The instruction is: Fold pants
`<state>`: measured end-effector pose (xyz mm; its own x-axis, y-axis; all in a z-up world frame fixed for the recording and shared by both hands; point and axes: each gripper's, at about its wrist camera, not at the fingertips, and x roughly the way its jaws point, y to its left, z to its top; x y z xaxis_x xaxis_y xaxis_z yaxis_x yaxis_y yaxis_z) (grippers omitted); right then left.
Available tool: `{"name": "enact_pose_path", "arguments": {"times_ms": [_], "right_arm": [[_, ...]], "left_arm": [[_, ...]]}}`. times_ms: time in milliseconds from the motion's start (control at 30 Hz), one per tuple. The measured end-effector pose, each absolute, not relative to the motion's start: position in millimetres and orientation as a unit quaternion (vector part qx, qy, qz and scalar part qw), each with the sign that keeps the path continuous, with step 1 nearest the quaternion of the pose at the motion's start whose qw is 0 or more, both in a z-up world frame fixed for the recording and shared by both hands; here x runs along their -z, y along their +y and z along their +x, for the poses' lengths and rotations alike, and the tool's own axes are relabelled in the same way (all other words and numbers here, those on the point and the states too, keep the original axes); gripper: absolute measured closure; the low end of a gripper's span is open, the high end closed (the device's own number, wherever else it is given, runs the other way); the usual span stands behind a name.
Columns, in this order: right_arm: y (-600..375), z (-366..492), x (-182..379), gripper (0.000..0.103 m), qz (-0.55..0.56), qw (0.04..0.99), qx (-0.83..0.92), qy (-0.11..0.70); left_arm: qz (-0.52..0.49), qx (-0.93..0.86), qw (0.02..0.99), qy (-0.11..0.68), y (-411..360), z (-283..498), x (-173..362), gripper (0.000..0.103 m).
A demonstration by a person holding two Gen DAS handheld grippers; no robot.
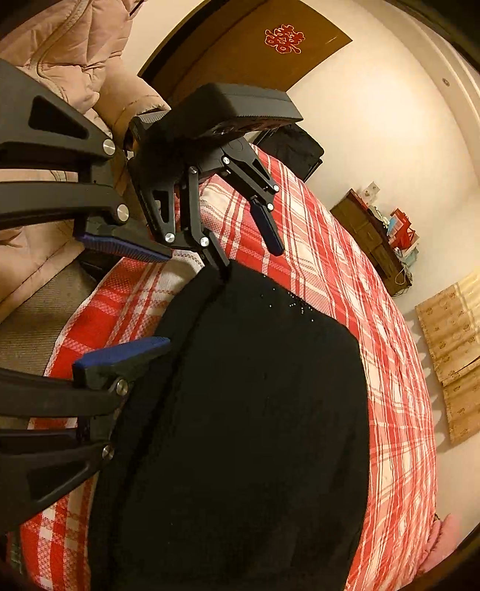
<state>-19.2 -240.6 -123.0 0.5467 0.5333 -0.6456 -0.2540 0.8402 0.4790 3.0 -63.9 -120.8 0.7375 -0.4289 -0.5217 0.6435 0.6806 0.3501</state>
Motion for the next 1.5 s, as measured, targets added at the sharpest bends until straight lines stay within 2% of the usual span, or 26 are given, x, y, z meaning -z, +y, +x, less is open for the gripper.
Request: {"name": "enact_pose_path", "arguments": {"times_ms": [33, 67, 100, 200, 467, 933, 1100, 1167, 1233, 1367, 1433, 1500], "right_arm": [[-241.9, -19.1, 124.6, 0.059, 0.169, 0.863, -0.227, 0.419], [-243.0, -18.8, 126.0, 0.059, 0.172, 0.862, -0.226, 0.419], [-243.7, -19.7, 126.1, 0.059, 0.175, 0.862, -0.226, 0.420], [-245.2, -21.2, 121.6, 0.059, 0.173, 0.865, -0.227, 0.413], [-261.7, -24.6, 109.9, 0.059, 0.197, 0.871, -0.222, 0.392], [-242.6, -13.6, 141.5, 0.059, 0.218, 0.842, -0.257, 0.421], [-227.7, -14.6, 123.4, 0.060, 0.189, 0.858, -0.269, 0.395], [-220.2, -10.0, 118.1, 0.069, 0.172, 0.862, -0.272, 0.392], [-215.0, 2.0, 124.4, 0.084, 0.170, 0.856, -0.262, 0.411], [-216.0, 19.6, 143.2, 0.086, 0.188, 0.857, -0.234, 0.418], [-213.9, 23.7, 149.5, 0.100, 0.185, 0.863, -0.213, 0.420], [-209.1, 27.8, 151.6, 0.103, 0.170, 0.870, -0.197, 0.418]], "left_arm": [[0.258, 0.308, 0.892, 0.206, -64.0, 2.8, 119.9, 0.057], [0.251, 0.330, 0.884, 0.217, -65.7, 2.3, 119.6, 0.079], [0.253, 0.339, 0.878, 0.224, -68.9, 1.3, 121.3, 0.086], [0.269, 0.328, 0.877, 0.226, -72.9, 0.3, 126.9, 0.088], [0.209, 0.364, 0.877, 0.232, -58.6, 2.3, 113.2, 0.095], [0.250, 0.373, 0.863, 0.233, -56.6, -21.9, 109.0, 0.099], [0.249, 0.364, 0.868, 0.228, -61.4, -17.4, 110.8, 0.099], [0.246, 0.361, 0.870, 0.227, -64.6, -14.3, 110.9, 0.099], [0.250, 0.359, 0.871, 0.225, -66.9, -13.0, 111.6, 0.099], [0.245, 0.368, 0.866, 0.233, -63.7, -12.3, 111.4, 0.099], [0.259, 0.380, 0.856, 0.237, -64.1, -15.8, 115.4, 0.099], [0.263, 0.389, 0.848, 0.244, -64.6, -17.5, 119.6, 0.099]]}}
